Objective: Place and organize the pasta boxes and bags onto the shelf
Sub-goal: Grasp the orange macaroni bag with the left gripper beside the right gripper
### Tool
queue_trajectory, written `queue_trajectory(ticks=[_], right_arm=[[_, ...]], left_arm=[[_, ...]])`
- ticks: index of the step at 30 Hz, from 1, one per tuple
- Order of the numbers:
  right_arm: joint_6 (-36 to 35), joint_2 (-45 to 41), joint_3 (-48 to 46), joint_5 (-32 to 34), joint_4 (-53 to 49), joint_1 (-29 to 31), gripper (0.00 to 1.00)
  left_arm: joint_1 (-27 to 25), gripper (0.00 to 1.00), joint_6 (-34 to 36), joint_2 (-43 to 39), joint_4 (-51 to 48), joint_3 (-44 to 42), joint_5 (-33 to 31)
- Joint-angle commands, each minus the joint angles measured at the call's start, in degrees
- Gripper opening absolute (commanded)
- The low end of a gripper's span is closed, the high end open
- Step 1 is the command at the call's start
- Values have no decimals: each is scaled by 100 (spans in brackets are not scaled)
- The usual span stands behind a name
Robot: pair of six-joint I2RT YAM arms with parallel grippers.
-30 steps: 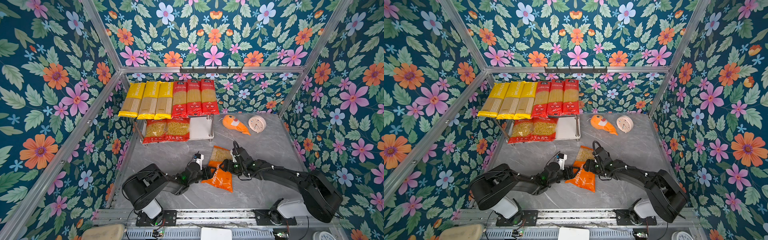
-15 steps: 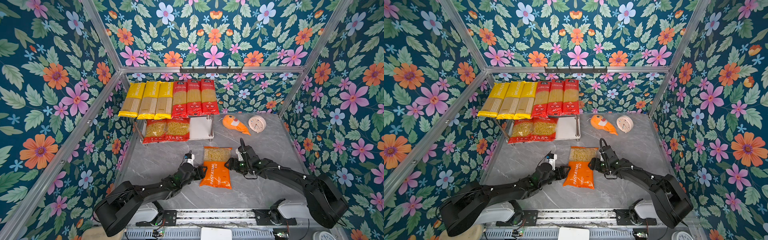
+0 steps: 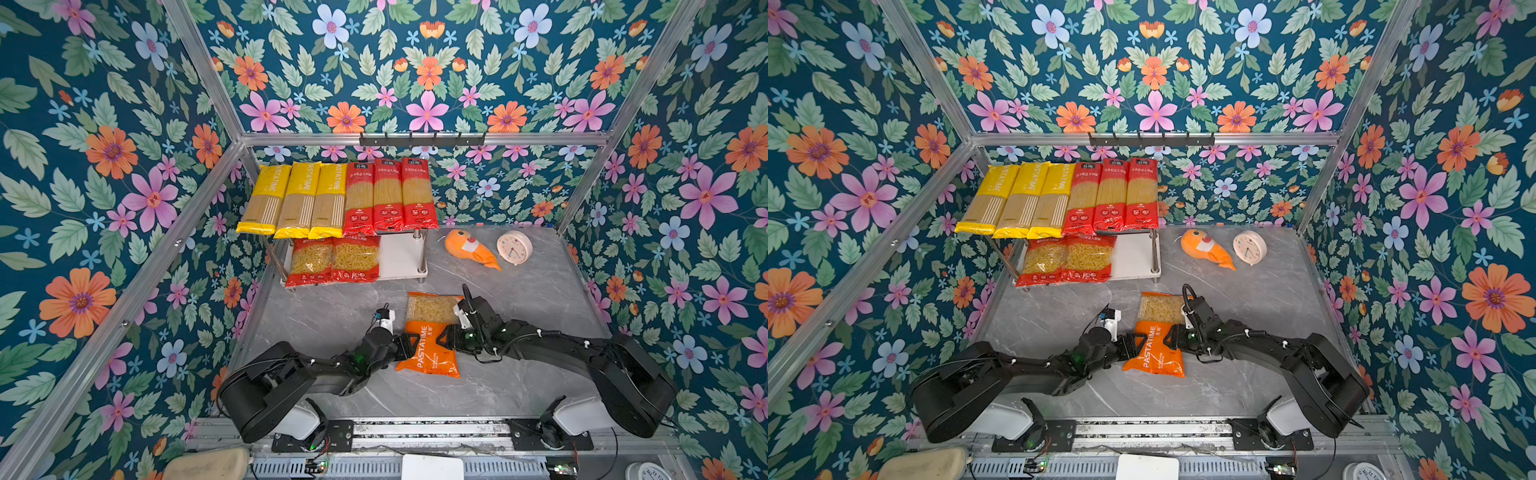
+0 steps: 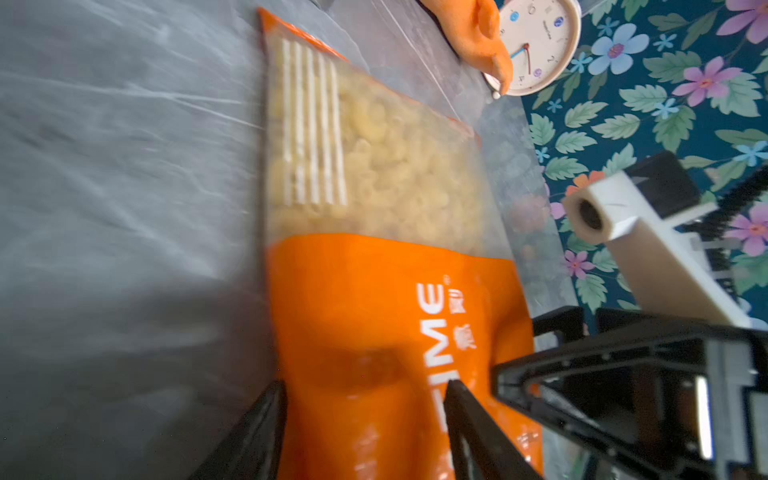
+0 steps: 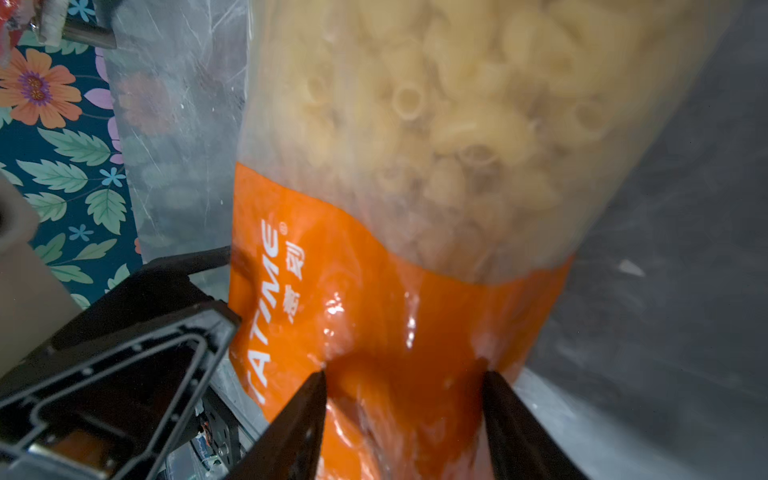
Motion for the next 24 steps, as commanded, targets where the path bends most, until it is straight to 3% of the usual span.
queue_trajectory(ticks=[1,4,7,24], right_arm=[[194,29,20,91,293,45,44],[167,-82,-71,170,315,45,34],[142,-51,-36,44,315,51,27],[109,-355,-51,16,212,120,16]], left_arm=[[-37,51,-203,54,402,-114,117],[-37,35,-247,-170,276,-259,-26],[-37,27,-172,-376,53,-269,-114],[-37,3,-5,-1090,-484,-300,-137]])
